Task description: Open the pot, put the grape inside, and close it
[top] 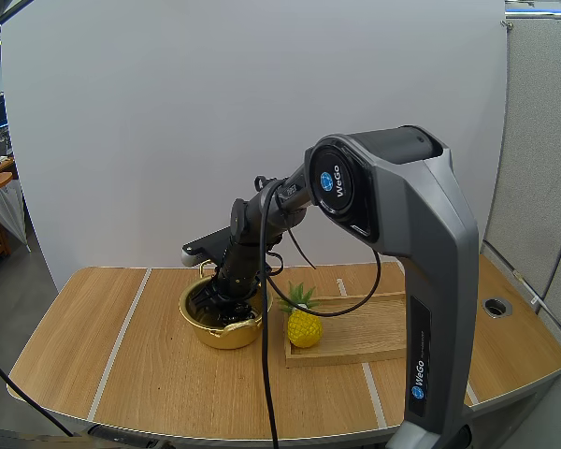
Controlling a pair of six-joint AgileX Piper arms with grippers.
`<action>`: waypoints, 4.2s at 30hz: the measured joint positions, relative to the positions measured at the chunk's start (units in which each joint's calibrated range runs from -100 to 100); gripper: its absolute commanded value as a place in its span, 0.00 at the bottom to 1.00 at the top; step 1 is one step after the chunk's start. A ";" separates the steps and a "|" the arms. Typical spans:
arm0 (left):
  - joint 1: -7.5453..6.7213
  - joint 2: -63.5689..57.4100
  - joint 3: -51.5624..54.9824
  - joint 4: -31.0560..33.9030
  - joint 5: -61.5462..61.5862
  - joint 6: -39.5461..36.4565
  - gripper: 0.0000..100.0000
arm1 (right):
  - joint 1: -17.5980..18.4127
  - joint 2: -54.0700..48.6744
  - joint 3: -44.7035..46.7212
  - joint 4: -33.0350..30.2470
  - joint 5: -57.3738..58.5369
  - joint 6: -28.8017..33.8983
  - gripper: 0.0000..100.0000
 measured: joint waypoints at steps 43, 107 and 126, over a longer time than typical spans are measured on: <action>0.00 0.00 0.00 0.00 0.00 0.00 0.00 | 0.45 -48.19 11.25 0.36 19.40 2.74 1.00; 0.00 0.00 0.00 0.00 0.00 0.00 0.00 | -4.79 -97.74 41.08 -7.06 43.45 11.71 0.00; 0.00 0.00 0.00 0.00 0.00 0.00 0.00 | -4.79 -97.74 41.08 -7.06 43.37 11.71 0.00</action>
